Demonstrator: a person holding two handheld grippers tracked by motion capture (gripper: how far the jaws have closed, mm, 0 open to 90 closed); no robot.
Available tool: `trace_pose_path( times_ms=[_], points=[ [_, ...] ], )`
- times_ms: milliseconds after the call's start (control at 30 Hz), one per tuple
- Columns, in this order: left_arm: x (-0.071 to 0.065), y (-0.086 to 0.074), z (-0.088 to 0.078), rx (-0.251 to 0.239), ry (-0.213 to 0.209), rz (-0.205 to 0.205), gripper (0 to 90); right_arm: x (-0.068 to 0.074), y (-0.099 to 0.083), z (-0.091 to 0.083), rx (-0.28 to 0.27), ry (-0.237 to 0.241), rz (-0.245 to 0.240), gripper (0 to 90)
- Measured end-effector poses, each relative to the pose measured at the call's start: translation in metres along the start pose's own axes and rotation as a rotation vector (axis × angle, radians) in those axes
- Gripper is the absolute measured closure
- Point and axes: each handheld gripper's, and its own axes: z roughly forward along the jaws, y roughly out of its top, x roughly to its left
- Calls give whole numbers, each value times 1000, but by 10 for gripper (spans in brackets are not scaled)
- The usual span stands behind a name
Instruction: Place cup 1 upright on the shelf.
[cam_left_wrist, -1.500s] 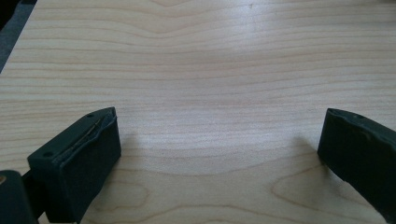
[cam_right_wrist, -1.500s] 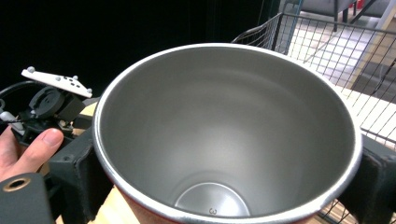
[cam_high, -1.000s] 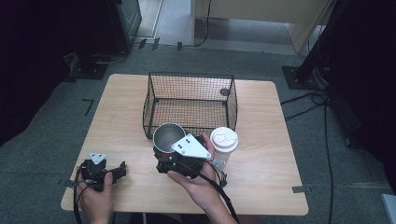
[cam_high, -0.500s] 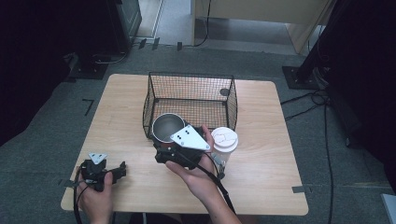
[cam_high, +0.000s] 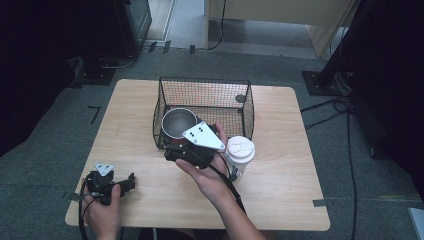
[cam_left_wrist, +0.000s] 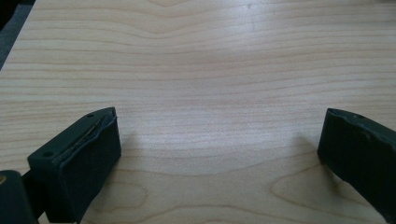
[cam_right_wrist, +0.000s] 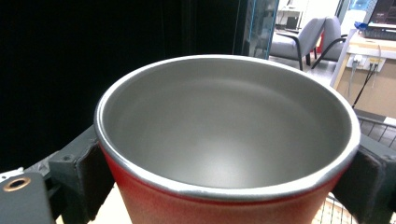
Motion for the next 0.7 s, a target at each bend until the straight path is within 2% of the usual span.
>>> trace_pose_path(
  times_ms=[67, 267, 500, 700],
  points=[
    [0, 0, 0, 0, 0, 0, 1, -2, 2, 5, -23, -12, -8, 74],
    [0, 0, 0, -2, 0, -3, 1, -7, 4, 15, -33, -10, 9, 74],
    [0, 0, 0, -3, 0, -4, 1, -14, 3, 30, -92, -26, 10, 74],
    [0, 0, 0, -1, 0, -3, 1, -20, 2, 42, -118, -39, -5, 74]
  ],
)
